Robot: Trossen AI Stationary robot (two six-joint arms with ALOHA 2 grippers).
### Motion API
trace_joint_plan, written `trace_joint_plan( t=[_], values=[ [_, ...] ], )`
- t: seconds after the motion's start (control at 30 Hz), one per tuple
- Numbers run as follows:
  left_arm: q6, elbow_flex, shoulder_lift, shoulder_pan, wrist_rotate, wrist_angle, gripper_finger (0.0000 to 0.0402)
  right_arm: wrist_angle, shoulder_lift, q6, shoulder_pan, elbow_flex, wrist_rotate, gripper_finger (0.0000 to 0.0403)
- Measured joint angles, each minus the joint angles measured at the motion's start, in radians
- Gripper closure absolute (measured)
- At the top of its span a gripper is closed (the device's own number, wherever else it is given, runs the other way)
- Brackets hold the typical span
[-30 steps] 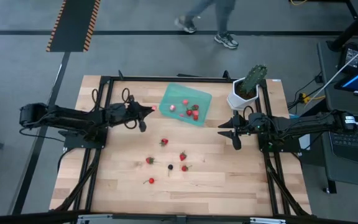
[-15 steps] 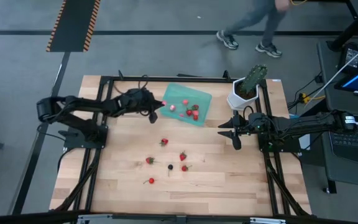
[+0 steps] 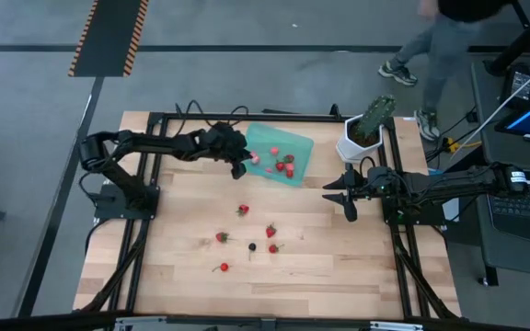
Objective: Pick and placing Produce into tupperware
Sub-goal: Put the pink peach into the light blue bin, then put the red strawberry into the light blue bin
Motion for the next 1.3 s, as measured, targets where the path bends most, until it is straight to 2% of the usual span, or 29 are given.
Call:
trace_joint_plan(
  t=[0.33,0.77,1.03,1.3],
  values=[
    [0.047,0.136,0.079,0.0,0.001,-0.208,0.0389,-0.004,0.0,0.0,0.0,0.0,0.0,0.0249],
    [0.049,0.143,0.076,0.033,-0.006,-0.324,0.0389,-0.009,0.0,0.004,0.0,0.0,0.0,0.0249],
    [0.05,0.143,0.076,0.024,0.013,-0.318,0.0332,-0.009,0.0,0.004,0.0,0.0,0.0,0.0249],
    [0.049,0.142,0.076,0.015,0.013,-0.257,0.031,-0.009,0.0,0.004,0.0,0.0,0.0,0.0249]
  ],
)
